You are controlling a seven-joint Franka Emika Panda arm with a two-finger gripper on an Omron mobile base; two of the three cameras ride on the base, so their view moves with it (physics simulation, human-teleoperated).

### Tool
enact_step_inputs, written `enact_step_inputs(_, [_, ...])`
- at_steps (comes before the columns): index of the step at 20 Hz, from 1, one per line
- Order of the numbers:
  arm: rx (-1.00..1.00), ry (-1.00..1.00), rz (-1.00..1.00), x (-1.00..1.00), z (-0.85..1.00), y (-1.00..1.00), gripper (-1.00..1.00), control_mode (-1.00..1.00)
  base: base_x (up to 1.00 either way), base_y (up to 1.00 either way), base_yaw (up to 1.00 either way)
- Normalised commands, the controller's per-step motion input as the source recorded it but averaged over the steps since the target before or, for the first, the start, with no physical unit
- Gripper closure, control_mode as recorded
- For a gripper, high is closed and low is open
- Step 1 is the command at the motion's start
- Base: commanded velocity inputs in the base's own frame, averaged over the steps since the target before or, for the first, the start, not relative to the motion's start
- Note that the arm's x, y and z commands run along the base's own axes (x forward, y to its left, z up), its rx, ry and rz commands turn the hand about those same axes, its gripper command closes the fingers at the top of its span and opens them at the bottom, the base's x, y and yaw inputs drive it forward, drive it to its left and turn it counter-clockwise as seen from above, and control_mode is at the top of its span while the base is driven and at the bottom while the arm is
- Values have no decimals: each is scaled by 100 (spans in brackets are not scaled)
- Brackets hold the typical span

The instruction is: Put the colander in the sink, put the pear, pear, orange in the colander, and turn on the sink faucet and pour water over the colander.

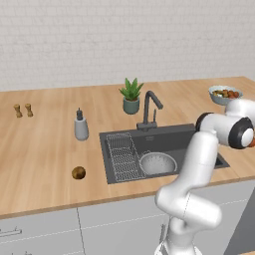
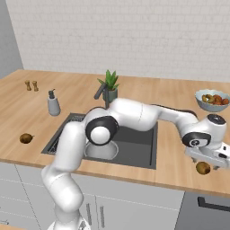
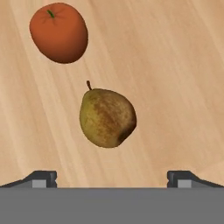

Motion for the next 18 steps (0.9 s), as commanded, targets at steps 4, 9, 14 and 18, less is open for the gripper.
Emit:
enact_step_inputs(4, [0, 0, 7, 8, 0, 6, -100, -100, 0, 0, 0])
enact_step_inputs(9, [0, 0, 4, 36, -9, 0, -100, -100, 0, 0, 0])
enact_step_inputs(14, [0, 3, 5, 17, -19, 0, -100, -100, 0, 0, 0])
enact_step_inputs(18, [0, 4, 5, 0, -10, -6, -100, -100, 0, 0, 0])
